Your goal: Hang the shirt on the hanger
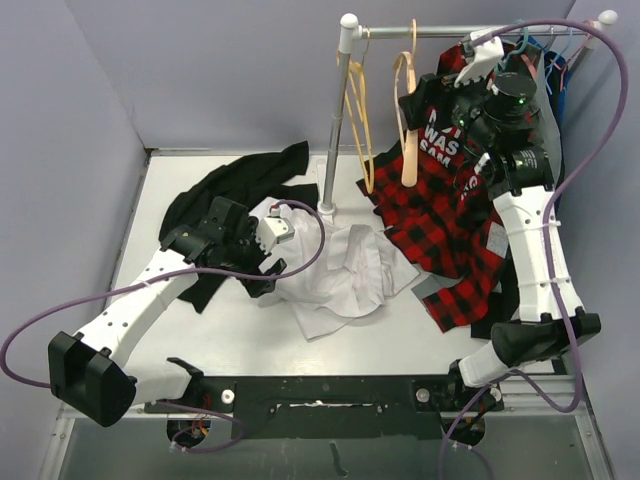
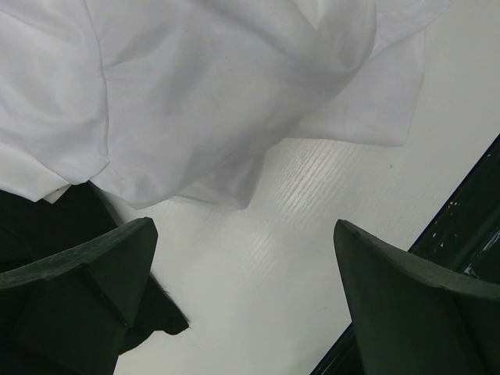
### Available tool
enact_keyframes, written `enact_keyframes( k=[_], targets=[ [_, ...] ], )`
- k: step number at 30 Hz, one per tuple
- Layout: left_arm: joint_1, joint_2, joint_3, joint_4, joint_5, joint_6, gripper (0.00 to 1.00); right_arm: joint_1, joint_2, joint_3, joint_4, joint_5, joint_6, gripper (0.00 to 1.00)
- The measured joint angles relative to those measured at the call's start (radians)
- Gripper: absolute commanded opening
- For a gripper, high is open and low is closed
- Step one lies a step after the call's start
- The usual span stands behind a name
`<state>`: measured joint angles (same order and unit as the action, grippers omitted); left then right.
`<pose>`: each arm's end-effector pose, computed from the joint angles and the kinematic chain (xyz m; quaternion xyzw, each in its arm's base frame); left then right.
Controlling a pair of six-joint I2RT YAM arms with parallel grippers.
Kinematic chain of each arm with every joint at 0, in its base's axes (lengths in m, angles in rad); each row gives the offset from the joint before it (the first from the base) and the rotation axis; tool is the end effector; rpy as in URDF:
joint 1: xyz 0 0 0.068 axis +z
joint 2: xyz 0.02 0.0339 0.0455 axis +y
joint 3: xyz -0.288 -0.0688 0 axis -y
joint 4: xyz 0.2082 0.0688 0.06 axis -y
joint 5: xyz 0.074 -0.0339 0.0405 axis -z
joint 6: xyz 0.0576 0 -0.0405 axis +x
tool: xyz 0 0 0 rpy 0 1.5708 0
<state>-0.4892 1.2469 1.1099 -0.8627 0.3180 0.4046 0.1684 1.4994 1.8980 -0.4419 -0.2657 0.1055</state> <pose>0.1790 -0.1157 0.3092 0.4497 0.8351 -0.1635 0.2715 0.2908 0.0648 0.5313 -0.1141 0.7127 0.1884 0.6661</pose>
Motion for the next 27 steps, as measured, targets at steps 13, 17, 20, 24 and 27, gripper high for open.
enact_keyframes(
  k=[13, 17, 20, 24, 27],
  targets=[
    [0.000, -0.003, -0.006, 0.006, -0.022, 0.000, 0.98, 0.179, 0.171, 0.144, -0.100, 0.187, 0.114, 0.98],
    [0.000, -0.003, -0.006, 0.006, -0.027, 0.000, 0.98, 0.195, 0.210, 0.144, -0.120, 0.276, 0.143, 0.98],
    [0.000, -0.003, -0.006, 0.006, -0.030, 0.000, 0.98, 0.204, 0.216, 0.127, -0.124, 0.344, 0.158, 0.98],
    [0.000, -0.003, -0.009, 0.007, -0.031, 0.000, 0.98, 0.212, 0.215, 0.114, -0.127, 0.416, 0.162, 0.98],
    [0.000, -0.003, -0.017, 0.010, -0.031, 0.000, 0.98, 0.213, 0.205, 0.086, -0.114, 0.454, 0.158, 0.98]
  ],
)
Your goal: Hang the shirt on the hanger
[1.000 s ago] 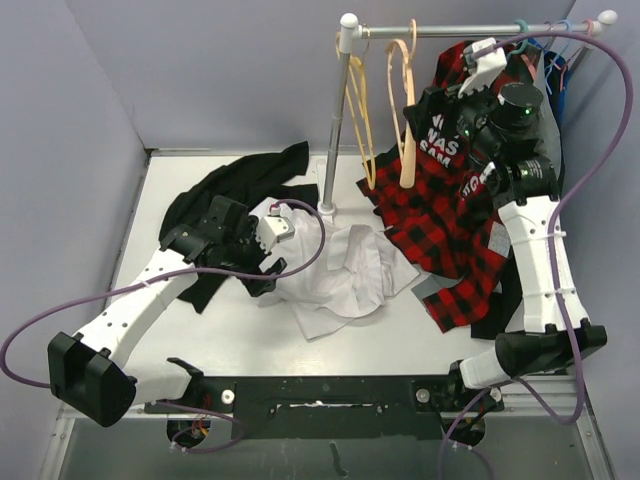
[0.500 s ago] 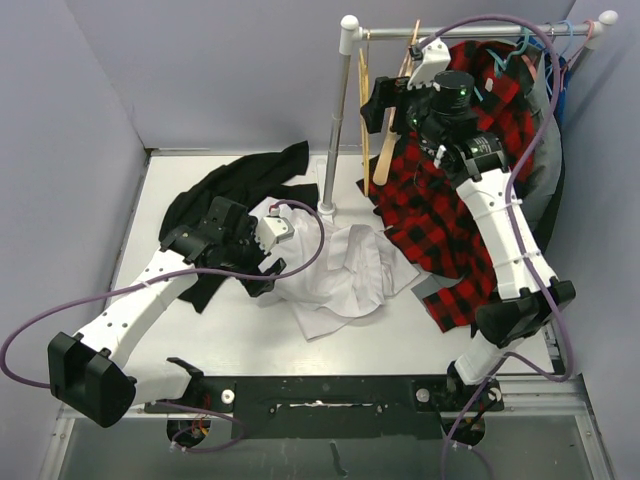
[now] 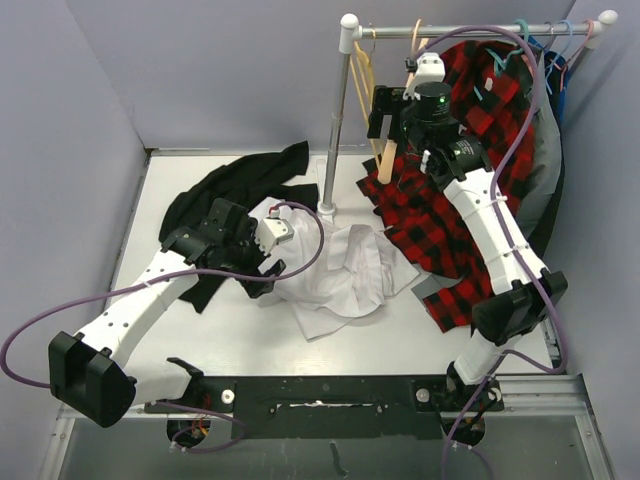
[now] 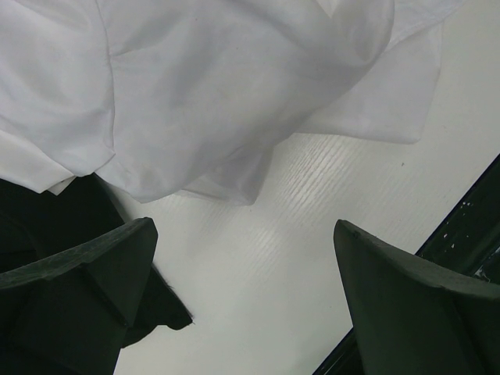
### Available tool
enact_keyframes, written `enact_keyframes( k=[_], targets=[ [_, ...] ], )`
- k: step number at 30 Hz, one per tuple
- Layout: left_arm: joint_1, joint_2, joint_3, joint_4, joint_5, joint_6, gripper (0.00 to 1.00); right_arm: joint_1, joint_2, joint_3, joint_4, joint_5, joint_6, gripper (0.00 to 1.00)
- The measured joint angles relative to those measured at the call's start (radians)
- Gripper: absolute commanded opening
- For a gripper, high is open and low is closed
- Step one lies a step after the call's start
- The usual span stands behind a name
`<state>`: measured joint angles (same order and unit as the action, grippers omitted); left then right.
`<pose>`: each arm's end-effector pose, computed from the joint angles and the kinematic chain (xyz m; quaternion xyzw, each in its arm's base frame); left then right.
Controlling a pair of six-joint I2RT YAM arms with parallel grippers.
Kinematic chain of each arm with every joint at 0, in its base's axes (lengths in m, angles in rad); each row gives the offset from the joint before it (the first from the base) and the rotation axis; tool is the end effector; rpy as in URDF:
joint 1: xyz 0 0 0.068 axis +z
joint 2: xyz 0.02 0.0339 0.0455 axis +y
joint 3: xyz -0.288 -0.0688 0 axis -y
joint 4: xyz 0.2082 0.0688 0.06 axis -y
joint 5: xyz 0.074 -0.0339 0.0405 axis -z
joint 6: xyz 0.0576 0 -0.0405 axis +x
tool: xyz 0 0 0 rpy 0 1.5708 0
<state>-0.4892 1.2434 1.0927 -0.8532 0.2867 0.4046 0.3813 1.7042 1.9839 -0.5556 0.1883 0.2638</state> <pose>0.1792 -0.1138 0.3052 0.4467 0.8397 -0.1487 0.2708 0.3451 0.1267 0.4785 0.0100 0.7961 0.1192 0.5933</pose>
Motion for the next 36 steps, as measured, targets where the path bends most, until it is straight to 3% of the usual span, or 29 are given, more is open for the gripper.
enact_keyframes(
  k=[8, 18, 23, 35, 36],
  targets=[
    [0.000, 0.000, -0.008, 0.003, -0.002, 0.000, 0.98, -0.003, -0.076, -0.104, 0.061, 0.009, -0.021, 0.98],
    [0.000, 0.000, -0.008, 0.003, -0.003, 0.000, 0.98, -0.132, -0.201, -0.206, 0.240, -0.245, 0.076, 0.98],
    [0.000, 0.000, -0.008, 0.004, -0.003, 0.000, 0.98, -0.190, -0.201, -0.208, 0.270, -0.294, 0.121, 0.98],
    [0.000, 0.000, -0.008, 0.004, -0.003, 0.000, 0.98, -0.192, -0.096, -0.132, 0.252, -0.312, 0.109, 0.99],
    [0.000, 0.000, -0.008, 0.005, -0.003, 0.000, 0.98, -0.192, -0.076, -0.112, 0.243, -0.310, 0.103, 0.92]
  ],
)
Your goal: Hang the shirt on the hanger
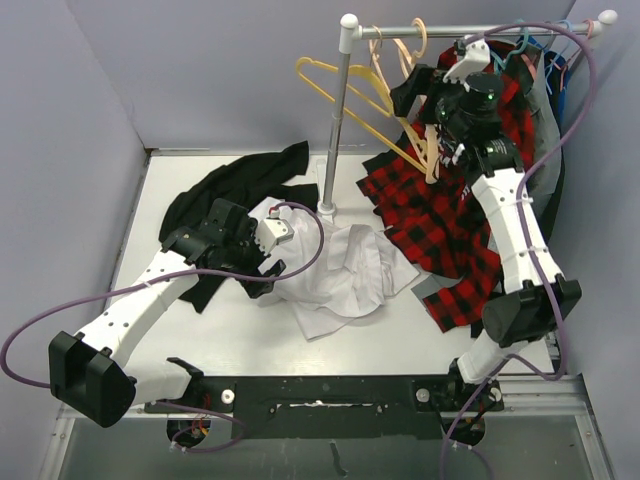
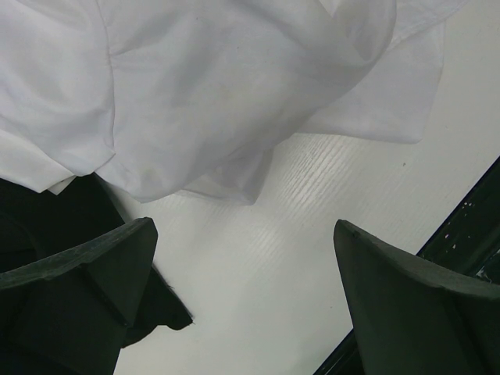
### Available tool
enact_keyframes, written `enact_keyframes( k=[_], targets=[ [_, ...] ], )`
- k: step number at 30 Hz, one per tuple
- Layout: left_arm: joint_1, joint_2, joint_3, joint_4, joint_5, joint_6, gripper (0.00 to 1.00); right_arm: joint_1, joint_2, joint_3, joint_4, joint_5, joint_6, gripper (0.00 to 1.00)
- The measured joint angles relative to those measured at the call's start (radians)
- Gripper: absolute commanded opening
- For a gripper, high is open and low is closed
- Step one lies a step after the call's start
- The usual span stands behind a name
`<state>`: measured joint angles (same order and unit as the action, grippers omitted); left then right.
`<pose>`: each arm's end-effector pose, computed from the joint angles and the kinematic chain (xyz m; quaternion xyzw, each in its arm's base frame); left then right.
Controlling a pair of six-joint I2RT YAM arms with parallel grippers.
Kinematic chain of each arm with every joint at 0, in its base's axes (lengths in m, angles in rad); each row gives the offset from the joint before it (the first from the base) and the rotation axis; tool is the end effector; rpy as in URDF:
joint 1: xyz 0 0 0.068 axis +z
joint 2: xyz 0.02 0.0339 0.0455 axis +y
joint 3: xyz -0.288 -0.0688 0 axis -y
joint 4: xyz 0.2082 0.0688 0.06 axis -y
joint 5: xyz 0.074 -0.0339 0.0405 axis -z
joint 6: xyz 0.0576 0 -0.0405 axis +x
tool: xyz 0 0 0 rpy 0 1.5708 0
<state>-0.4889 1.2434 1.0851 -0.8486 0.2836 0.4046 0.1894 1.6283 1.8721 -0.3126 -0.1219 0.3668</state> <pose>0.1792 -0.1136 0.3034 0.4463 0.8406 -0.1472 0.2695 0.3473 0.0737 0.5005 0.0232 0.7305 0.2298 0.6427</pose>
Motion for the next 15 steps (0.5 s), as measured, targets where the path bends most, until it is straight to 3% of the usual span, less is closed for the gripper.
enact_keyframes(
  k=[8, 9, 15],
  targets=[
    [0.002, 0.000, 0.000, 0.000, 0.000, 0.000, 0.98, 0.000, 0.145, 0.172, -0.039, 0.013, -0.042, 0.05],
    [0.003, 0.000, 0.000, 0.000, 0.000, 0.000, 0.98, 0.002, 0.150, 0.177, -0.042, 0.027, -0.051, 0.00],
    [0.006, 0.000, 0.000, 0.002, 0.000, 0.000, 0.98, -0.005, 0.150, 0.178, -0.056, 0.036, -0.085, 0.00]
  ],
)
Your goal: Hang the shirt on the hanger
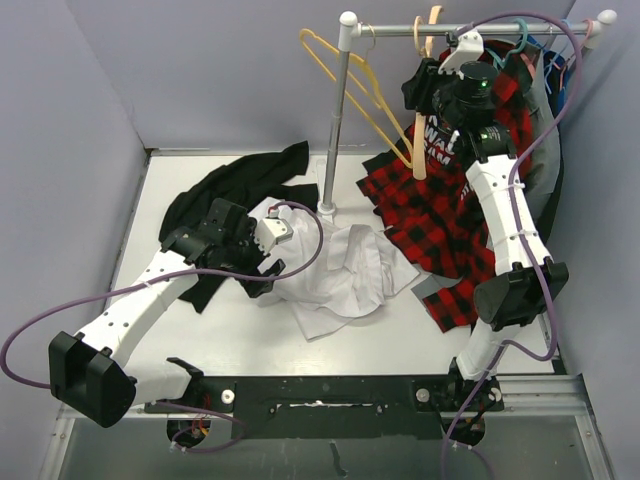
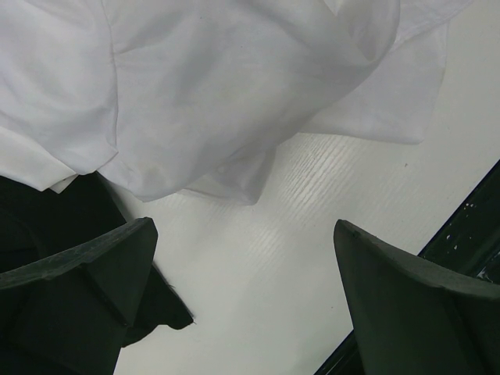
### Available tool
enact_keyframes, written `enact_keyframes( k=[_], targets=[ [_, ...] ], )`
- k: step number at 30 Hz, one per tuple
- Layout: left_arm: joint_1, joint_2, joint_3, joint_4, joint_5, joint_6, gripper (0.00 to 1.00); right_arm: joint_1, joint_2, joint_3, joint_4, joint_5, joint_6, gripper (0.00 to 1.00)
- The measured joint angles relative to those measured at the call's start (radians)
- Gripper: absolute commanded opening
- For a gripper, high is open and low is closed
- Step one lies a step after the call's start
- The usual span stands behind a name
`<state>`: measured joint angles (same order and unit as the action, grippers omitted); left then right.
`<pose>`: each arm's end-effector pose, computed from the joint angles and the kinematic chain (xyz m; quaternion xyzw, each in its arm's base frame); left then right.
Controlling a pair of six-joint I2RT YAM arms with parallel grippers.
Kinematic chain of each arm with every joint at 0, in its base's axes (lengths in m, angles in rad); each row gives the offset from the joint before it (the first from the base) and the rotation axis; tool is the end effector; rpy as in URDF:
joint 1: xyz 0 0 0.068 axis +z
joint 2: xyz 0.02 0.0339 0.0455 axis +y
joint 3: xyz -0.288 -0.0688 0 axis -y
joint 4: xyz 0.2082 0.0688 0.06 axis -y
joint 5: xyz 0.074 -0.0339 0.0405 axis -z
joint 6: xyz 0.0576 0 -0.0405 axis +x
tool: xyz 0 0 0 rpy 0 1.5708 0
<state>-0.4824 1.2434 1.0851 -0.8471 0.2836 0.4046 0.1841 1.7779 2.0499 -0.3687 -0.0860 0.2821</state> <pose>0.1801 -0.1125 0.3035 0.4435 0.8418 -0.1464 0.2707 0.3868 0.0771 0.4964 0.0074 0.7403 0.1861 0.6460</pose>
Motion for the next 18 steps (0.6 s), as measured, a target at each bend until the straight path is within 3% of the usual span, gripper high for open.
enact_keyframes(
  k=[18],
  targets=[
    [0.000, 0.000, -0.003, 0.005, 0.000, 0.000, 0.98, -0.037, -0.134, 0.011, -0.069, -0.110, -0.031, 0.00]
  ],
)
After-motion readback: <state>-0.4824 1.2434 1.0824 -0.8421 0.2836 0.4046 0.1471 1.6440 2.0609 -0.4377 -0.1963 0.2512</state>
